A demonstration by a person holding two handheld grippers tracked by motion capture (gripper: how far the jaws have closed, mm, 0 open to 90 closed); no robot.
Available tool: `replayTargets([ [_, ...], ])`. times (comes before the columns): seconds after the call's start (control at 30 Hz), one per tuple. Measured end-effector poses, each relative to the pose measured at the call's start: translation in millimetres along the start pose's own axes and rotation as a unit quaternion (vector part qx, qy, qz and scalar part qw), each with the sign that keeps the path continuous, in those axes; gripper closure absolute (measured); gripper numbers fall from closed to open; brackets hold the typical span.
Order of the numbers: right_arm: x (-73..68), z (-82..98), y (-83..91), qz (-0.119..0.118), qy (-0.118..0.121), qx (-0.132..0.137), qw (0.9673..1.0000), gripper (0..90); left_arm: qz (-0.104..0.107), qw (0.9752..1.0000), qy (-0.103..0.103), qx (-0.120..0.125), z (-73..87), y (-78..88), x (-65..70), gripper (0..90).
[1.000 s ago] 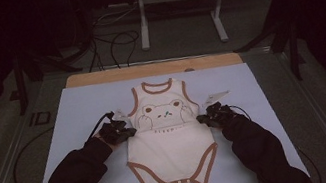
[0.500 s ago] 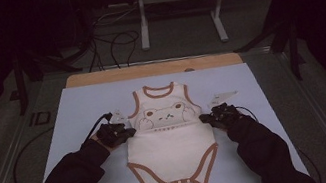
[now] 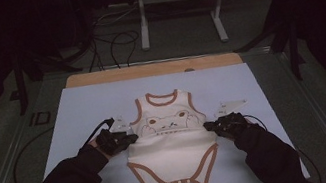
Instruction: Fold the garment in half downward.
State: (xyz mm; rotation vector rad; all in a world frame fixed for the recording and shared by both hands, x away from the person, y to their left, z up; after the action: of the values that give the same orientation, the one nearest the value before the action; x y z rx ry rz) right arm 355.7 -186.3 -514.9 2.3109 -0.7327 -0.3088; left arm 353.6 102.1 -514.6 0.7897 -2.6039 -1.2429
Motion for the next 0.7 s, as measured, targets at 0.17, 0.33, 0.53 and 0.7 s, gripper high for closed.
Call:
replayTargets([
  [0.17,-12.2,1.8,9.3,-0.004,0.010,0.005,0.9999,88.6,0.002,1.0000,-0.007,-0.003,7.3,6.8,10.0,89.8],
  [0.33,-24.4,6.8,14.1,-0.012,0.015,0.005,0.9998,88.6,0.008,0.9999,-0.010,-0.005,14.9,10.3,21.0,89.8],
  [0.53,-34.1,18.4,15.1,-0.021,0.015,-0.005,0.9997,88.6,0.015,0.9997,-0.015,-0.011,23.5,11.4,35.4,89.7],
  [0.7,-42.2,28.4,15.9,-0.027,0.012,-0.012,0.9995,88.5,0.021,0.9995,-0.021,-0.014,29.5,12.2,44.7,89.7],
])
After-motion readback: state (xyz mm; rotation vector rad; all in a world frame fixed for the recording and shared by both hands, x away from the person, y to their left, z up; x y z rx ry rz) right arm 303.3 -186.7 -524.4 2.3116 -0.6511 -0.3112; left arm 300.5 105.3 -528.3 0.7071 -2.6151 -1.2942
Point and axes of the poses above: each handheld gripper's, and its own axes: y roughly backward along the jaws, z roughly out of its underside, x roughly to its right, the point moved 8 cm from there along -y, roughly forward along the jaws, and after that the axes turned 3 degrees about -z, right-handed, at the moved point
